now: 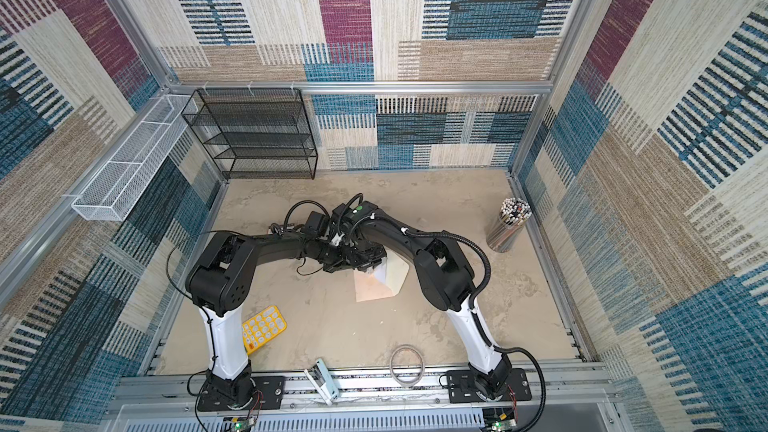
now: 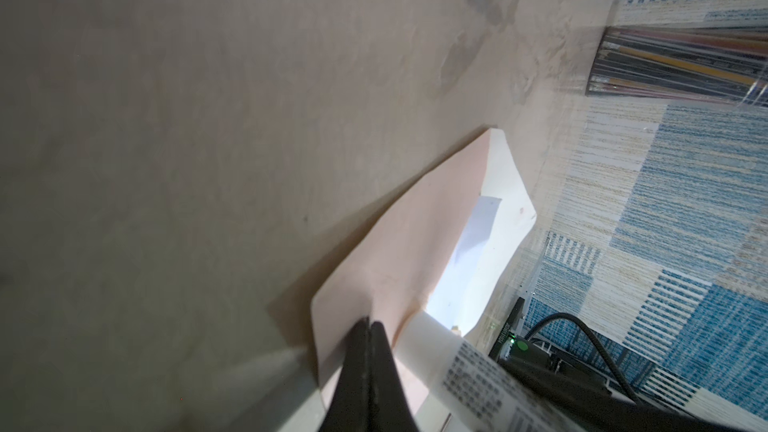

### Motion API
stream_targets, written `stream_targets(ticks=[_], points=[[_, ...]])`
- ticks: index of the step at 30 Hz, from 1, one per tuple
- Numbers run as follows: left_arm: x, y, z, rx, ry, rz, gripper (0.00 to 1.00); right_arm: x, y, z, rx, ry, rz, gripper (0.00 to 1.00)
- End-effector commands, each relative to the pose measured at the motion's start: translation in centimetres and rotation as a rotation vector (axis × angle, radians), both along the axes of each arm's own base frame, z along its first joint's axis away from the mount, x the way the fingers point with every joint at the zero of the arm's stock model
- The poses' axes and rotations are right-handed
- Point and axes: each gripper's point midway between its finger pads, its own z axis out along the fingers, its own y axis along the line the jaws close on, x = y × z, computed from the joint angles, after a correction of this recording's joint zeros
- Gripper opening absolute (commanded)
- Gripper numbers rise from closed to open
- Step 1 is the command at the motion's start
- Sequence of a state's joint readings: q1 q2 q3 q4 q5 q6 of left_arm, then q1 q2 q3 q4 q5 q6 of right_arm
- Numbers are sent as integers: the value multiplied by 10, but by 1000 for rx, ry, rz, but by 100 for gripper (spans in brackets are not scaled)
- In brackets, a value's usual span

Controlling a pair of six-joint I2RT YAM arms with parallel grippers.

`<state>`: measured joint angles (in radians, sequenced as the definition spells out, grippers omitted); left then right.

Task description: Place the letter into the envelope and seal it

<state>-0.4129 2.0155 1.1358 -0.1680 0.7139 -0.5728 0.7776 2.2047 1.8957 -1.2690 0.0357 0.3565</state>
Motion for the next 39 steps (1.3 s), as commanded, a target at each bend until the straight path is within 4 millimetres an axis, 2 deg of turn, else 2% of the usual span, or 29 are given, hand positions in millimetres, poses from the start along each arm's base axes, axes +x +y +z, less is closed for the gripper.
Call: stream_targets(ticks=[1, 13, 22, 30, 39], points=[[-13, 28, -34, 185, 57, 31, 0, -5, -20, 6, -84, 3, 2, 0], [-14, 30, -36, 204, 66, 30, 0, -5, -21, 27, -49, -33, -9, 0], [-12, 29, -30, 202, 52, 30, 0, 2, 9, 39, 72, -17, 24, 0], [-12, 29, -26, 201, 47, 26, 0, 5, 14, 20, 53, 11, 37, 0], [-11, 29, -25, 204, 44, 21, 0, 0, -13, -13, -79, 34, 27, 0]])
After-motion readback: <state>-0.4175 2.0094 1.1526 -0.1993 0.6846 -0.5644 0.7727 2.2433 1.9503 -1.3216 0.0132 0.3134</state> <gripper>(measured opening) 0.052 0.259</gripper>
